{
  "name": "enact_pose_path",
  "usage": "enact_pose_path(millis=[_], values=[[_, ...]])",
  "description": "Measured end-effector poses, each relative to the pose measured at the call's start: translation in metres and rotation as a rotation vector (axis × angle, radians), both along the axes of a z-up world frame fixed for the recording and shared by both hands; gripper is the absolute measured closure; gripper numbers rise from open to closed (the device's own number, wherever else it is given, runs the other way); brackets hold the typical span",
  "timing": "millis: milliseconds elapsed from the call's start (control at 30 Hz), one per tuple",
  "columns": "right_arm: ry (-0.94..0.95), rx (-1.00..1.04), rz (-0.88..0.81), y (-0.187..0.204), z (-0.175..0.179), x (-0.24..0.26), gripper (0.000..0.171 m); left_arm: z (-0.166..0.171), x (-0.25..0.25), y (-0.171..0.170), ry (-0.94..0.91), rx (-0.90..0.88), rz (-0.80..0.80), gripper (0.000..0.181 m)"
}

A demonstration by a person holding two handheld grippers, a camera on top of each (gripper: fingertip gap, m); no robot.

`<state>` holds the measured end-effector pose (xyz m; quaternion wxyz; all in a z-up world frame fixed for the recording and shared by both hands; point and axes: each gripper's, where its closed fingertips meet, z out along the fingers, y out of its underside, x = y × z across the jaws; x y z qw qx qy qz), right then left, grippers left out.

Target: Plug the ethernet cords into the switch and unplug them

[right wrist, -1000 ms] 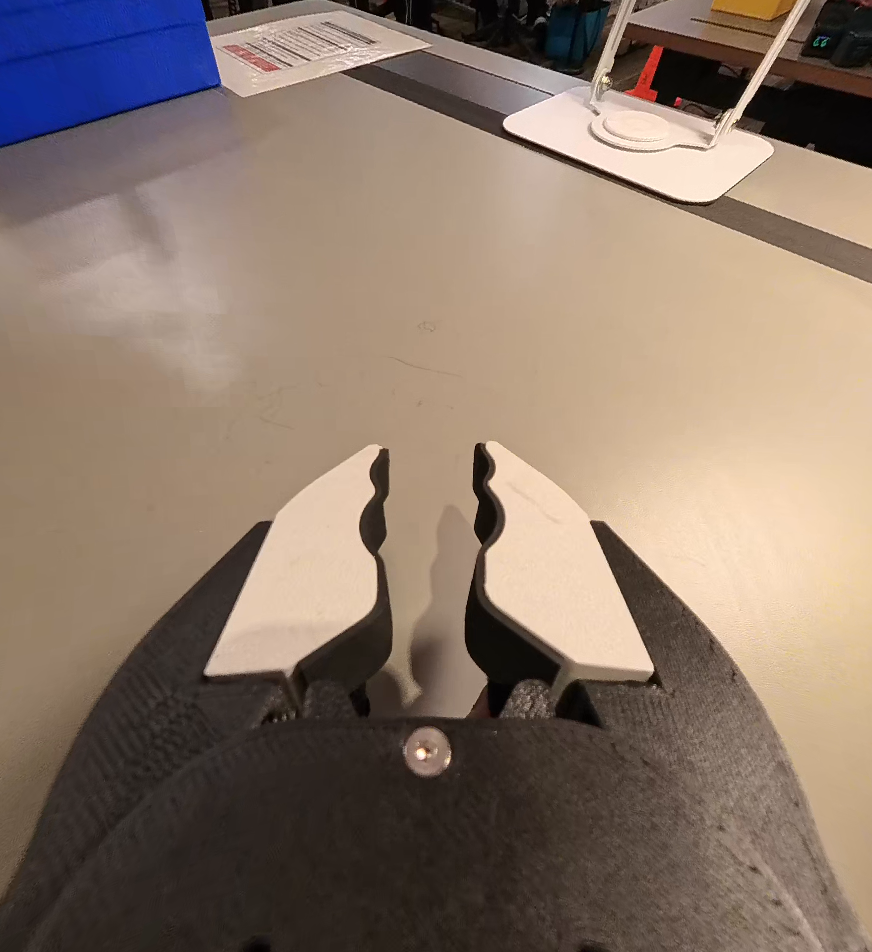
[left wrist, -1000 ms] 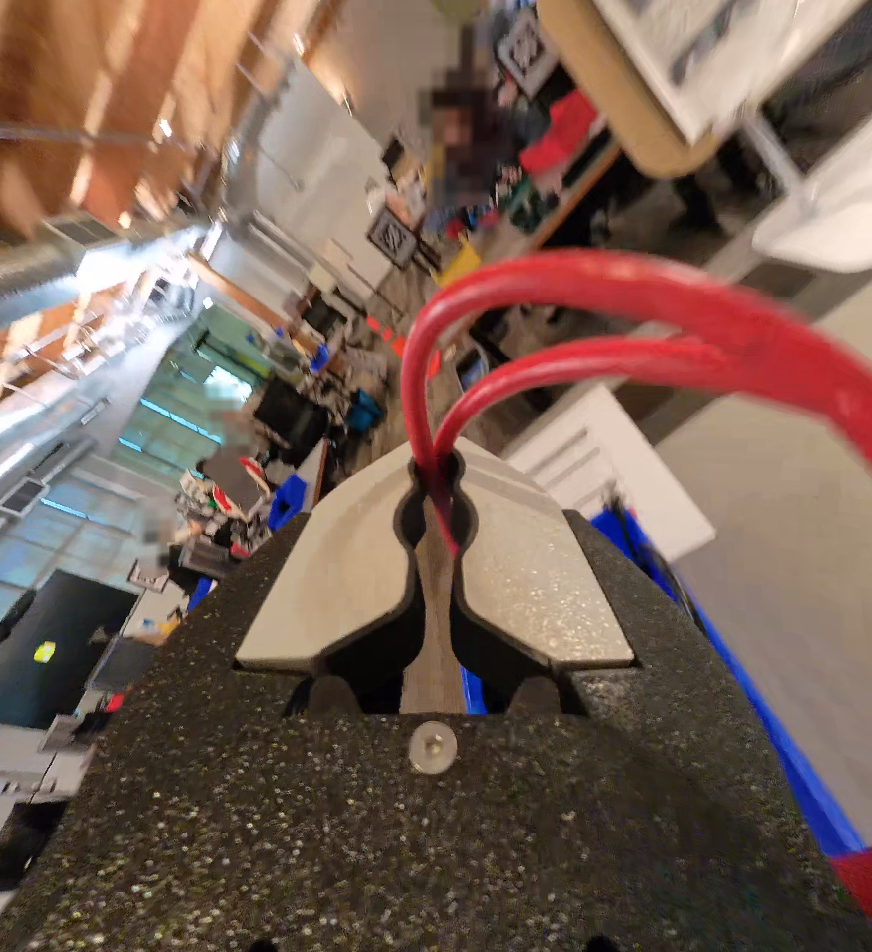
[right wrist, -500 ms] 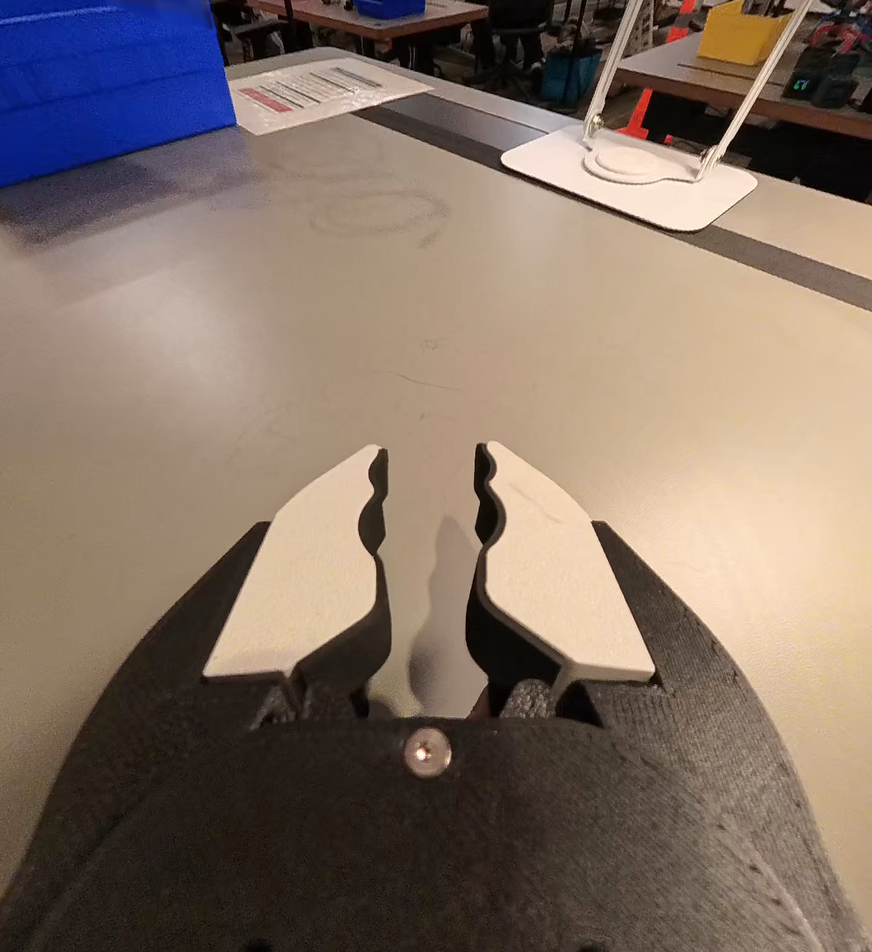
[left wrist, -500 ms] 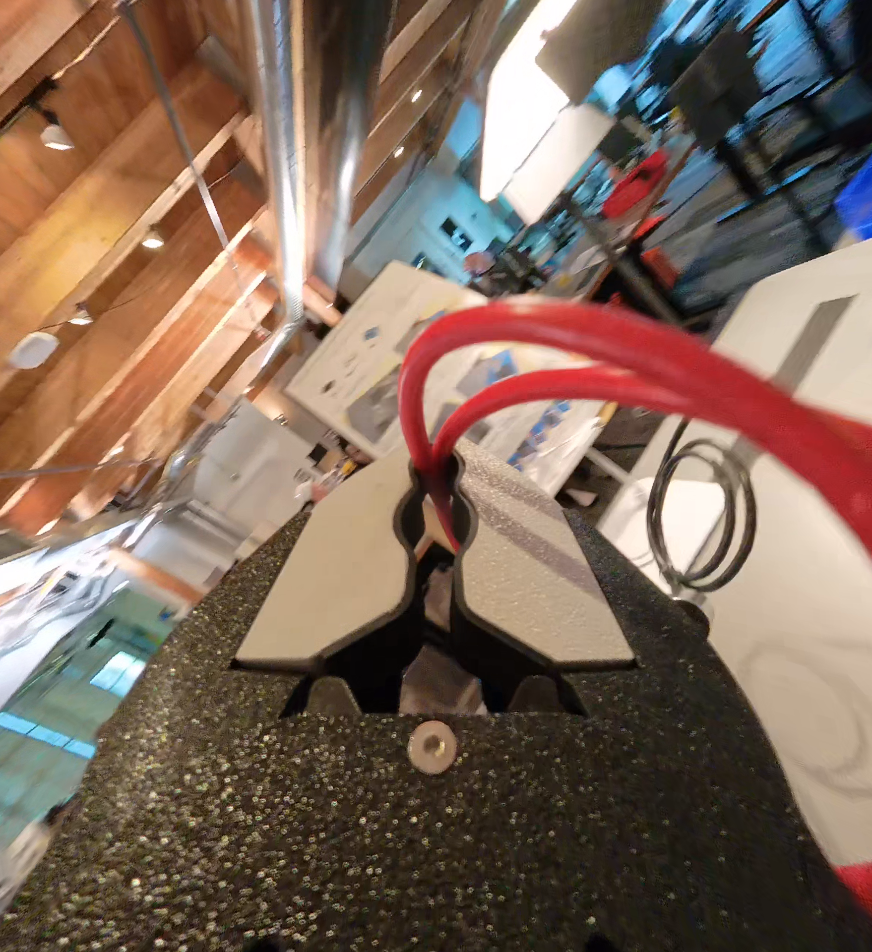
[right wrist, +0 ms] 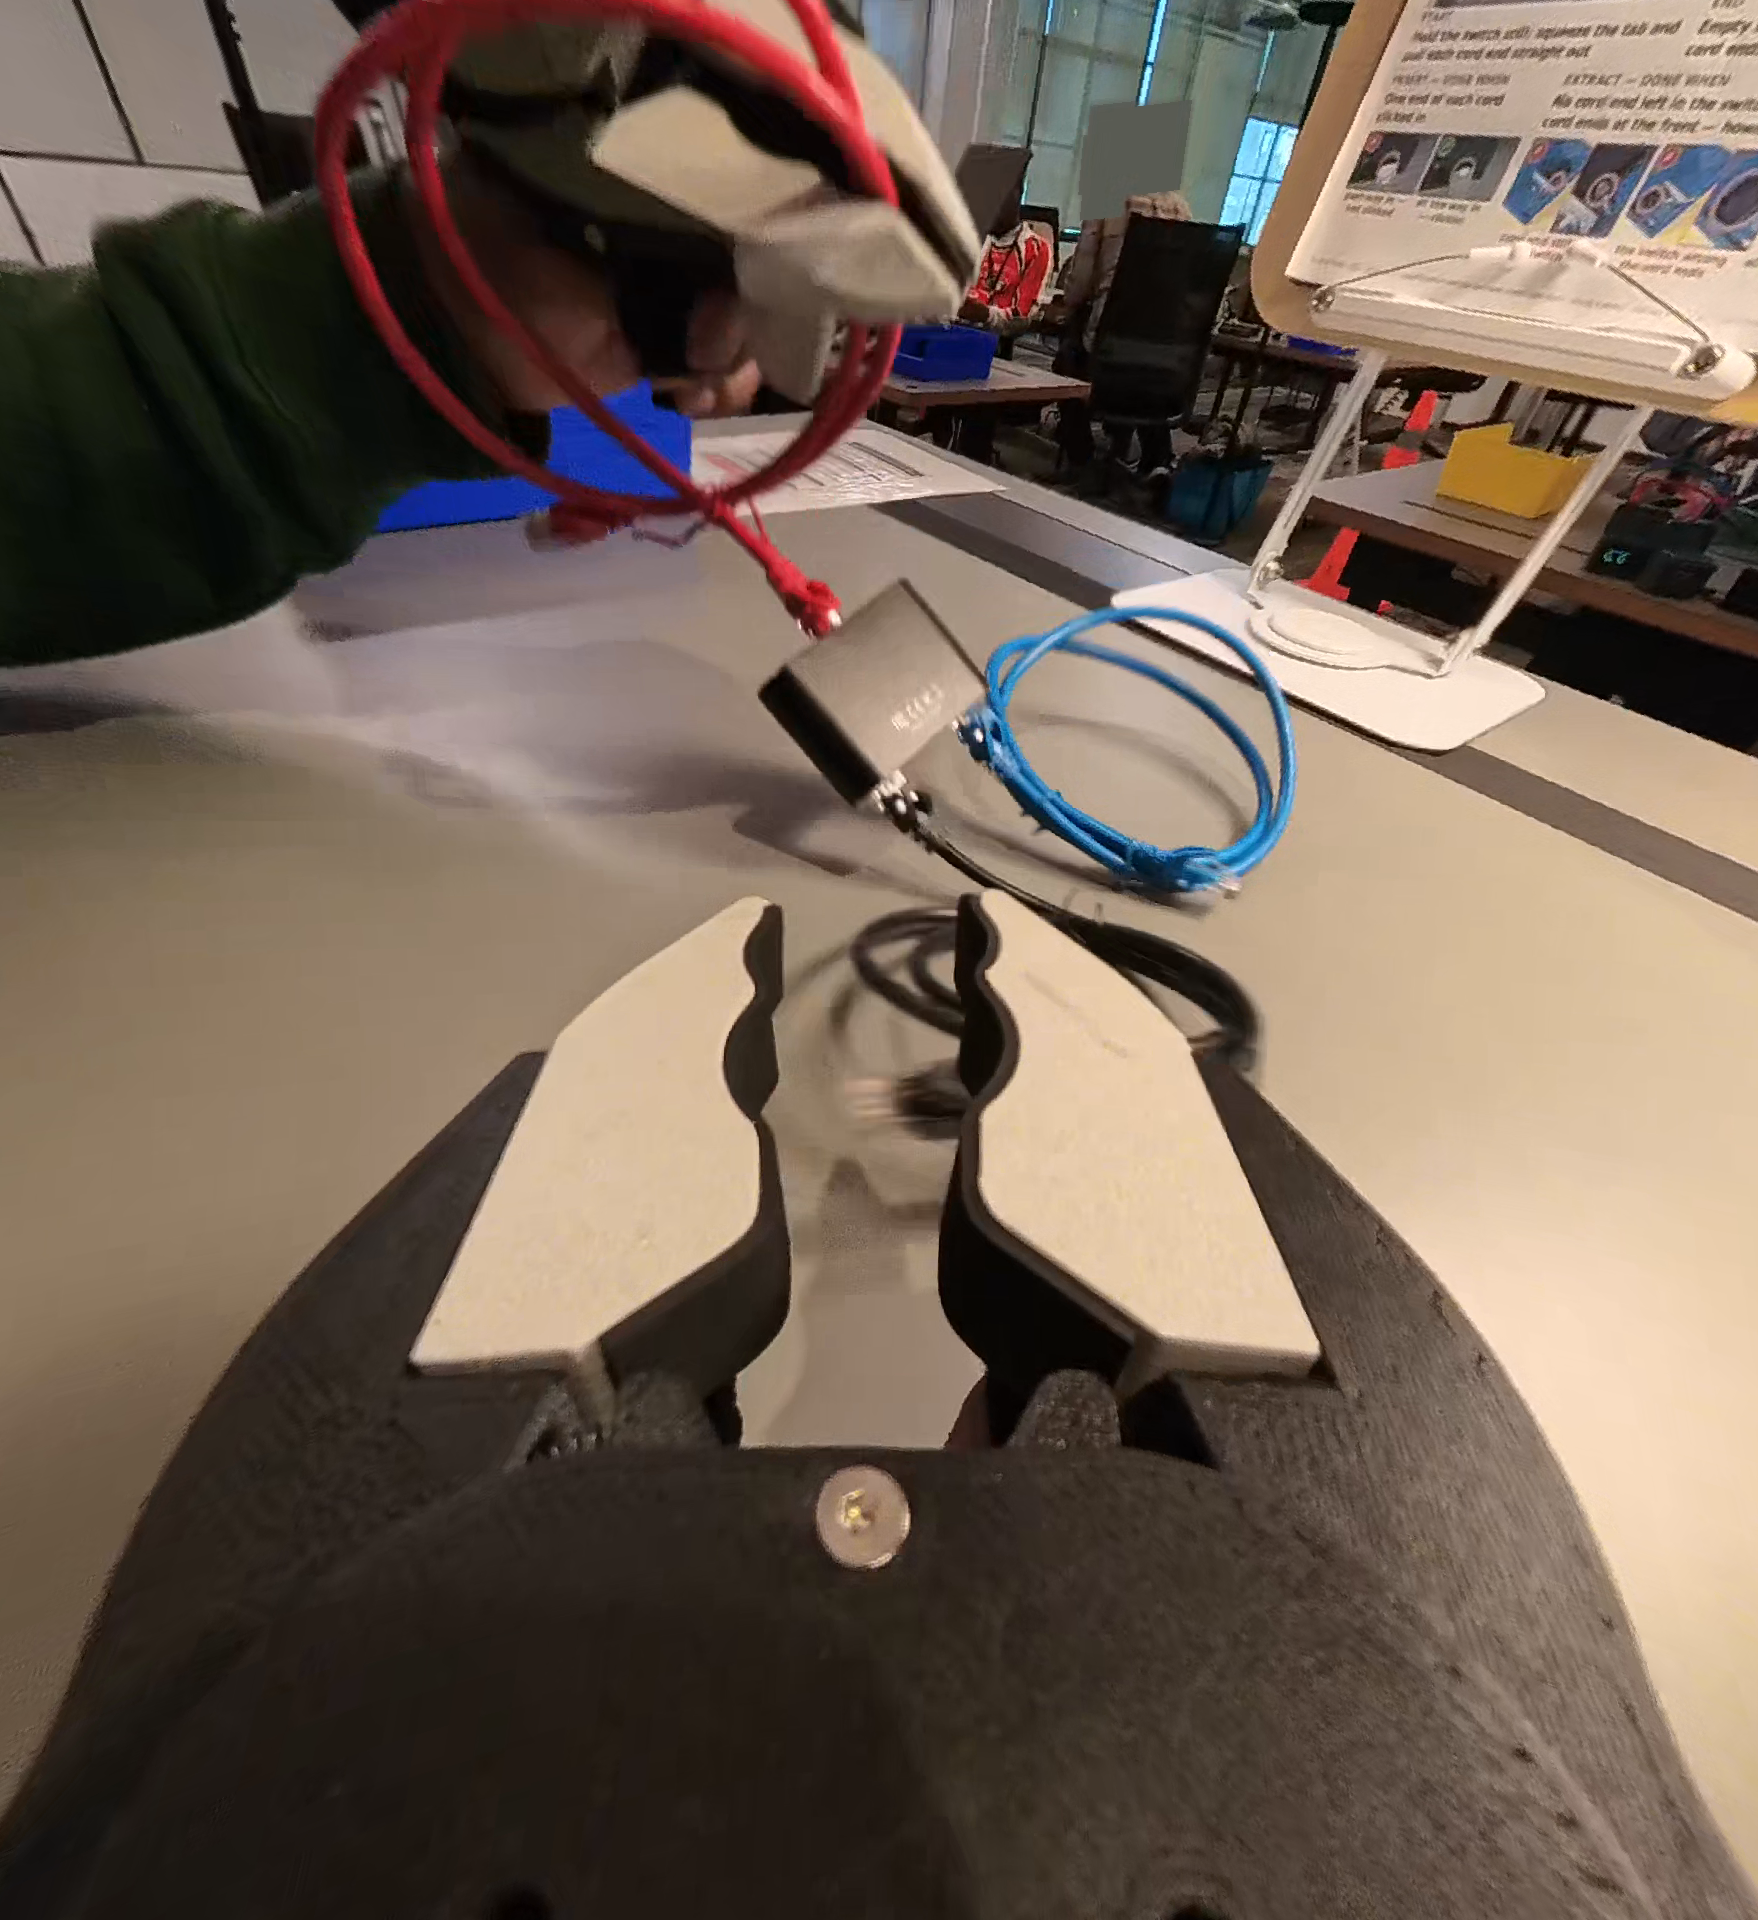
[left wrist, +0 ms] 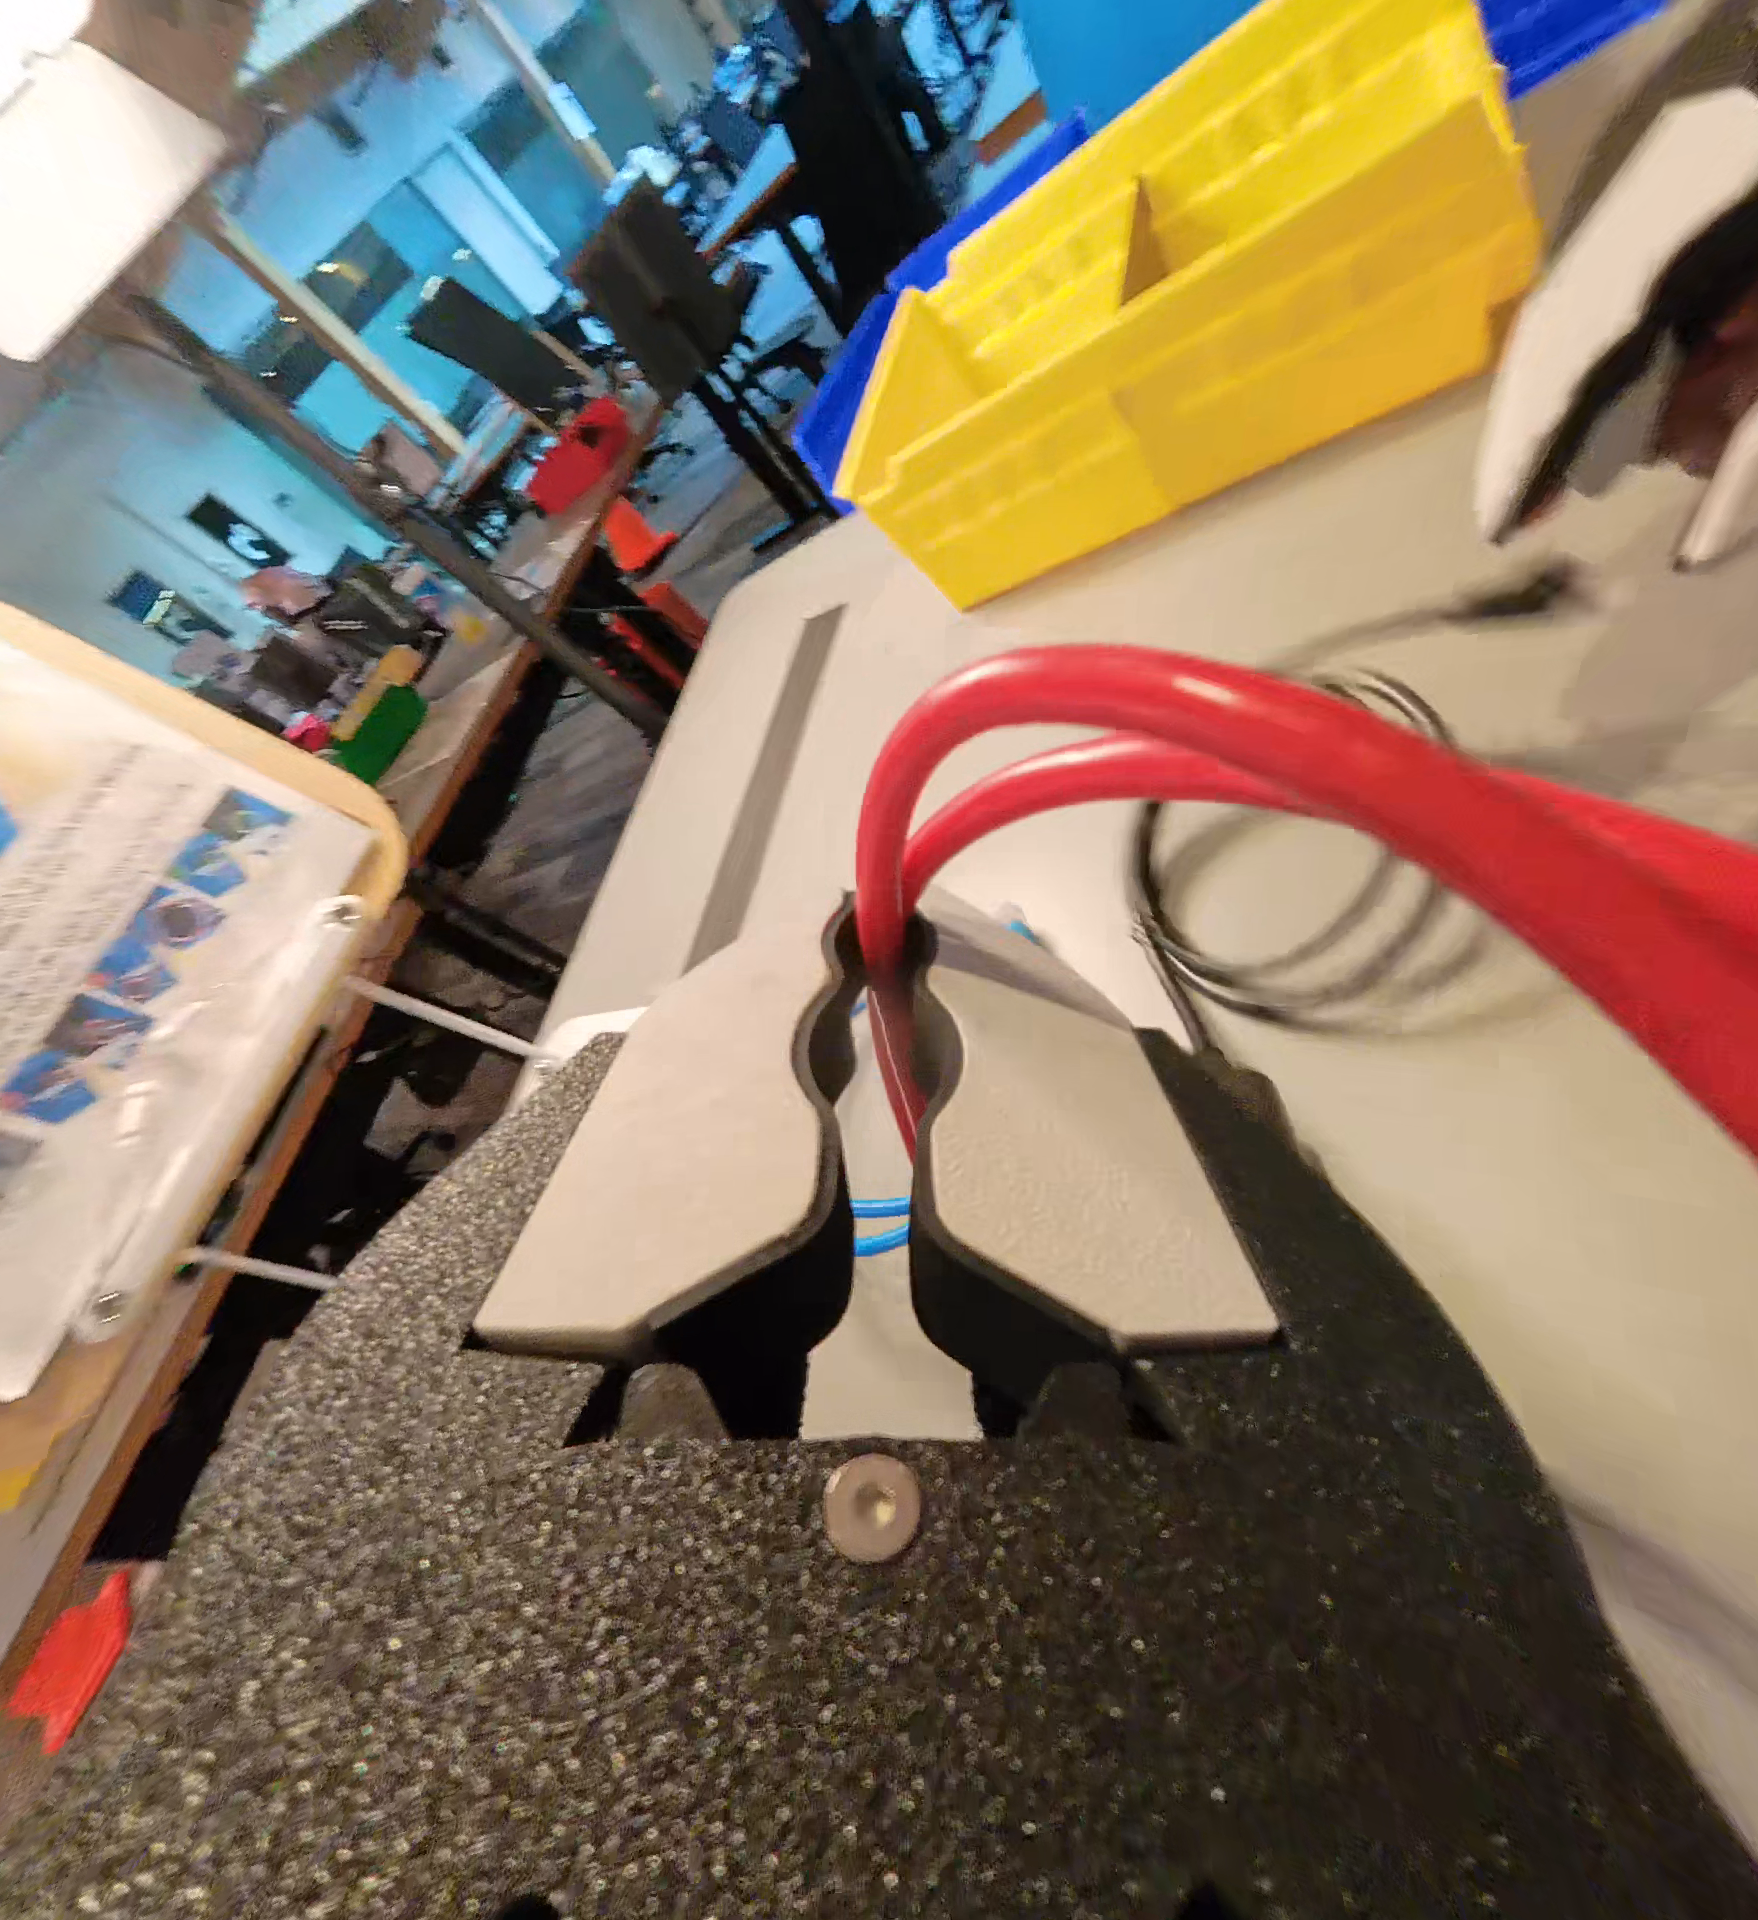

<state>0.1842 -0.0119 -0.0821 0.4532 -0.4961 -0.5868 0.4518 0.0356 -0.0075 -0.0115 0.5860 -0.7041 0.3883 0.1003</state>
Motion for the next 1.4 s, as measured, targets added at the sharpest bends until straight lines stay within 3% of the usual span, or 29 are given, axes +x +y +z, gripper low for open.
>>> enact_pose_path(millis=[233, 400, 500, 700, 800, 1000, 1200, 1300, 1400], values=[[-0.127, 0.108, -0.009, 0.004, 0.013, -0.029, 0.139, -0.085, 0.035, -0.041, 0.127, -0.210, -0.230, 0.168], [-0.222, 0.263, -0.035, 0.008, 0.030, -0.046, 0.142, -0.095, 0.037, -0.053, 0.092, -0.241, -0.219, 0.158], [-0.244, 0.327, -0.042, 0.004, 0.044, -0.052, 0.143, -0.099, 0.032, -0.056, 0.038, -0.243, -0.190, 0.138], [-0.257, 0.449, -0.041, -0.004, 0.070, -0.060, 0.144, -0.100, 0.007, -0.052, -0.145, -0.223, -0.091, 0.134], [-0.353, 0.462, 0.040, -0.009, 0.053, -0.078, 0.138, -0.103, -0.014, -0.041, -0.276, -0.230, -0.006, 0.135], [-0.617, 0.558, 0.346, -0.010, -0.022, -0.108, 0.109, -0.107, -0.035, -0.035, -0.403, -0.258, 0.084, 0.143], [-0.869, 0.705, 0.440, 0.009, -0.078, -0.104, 0.110, -0.120, -0.033, -0.034, -0.336, -0.311, 0.104, 0.142], [-0.948, 0.733, 0.409, 0.020, -0.086, -0.100, 0.111, -0.132, -0.033, -0.034, -0.272, -0.360, 0.144, 0.139], [-0.943, 0.755, 0.369, 0.034, -0.068, -0.101, 0.111, -0.135, -0.034, -0.032, -0.244, -0.356, 0.181, 0.137]])
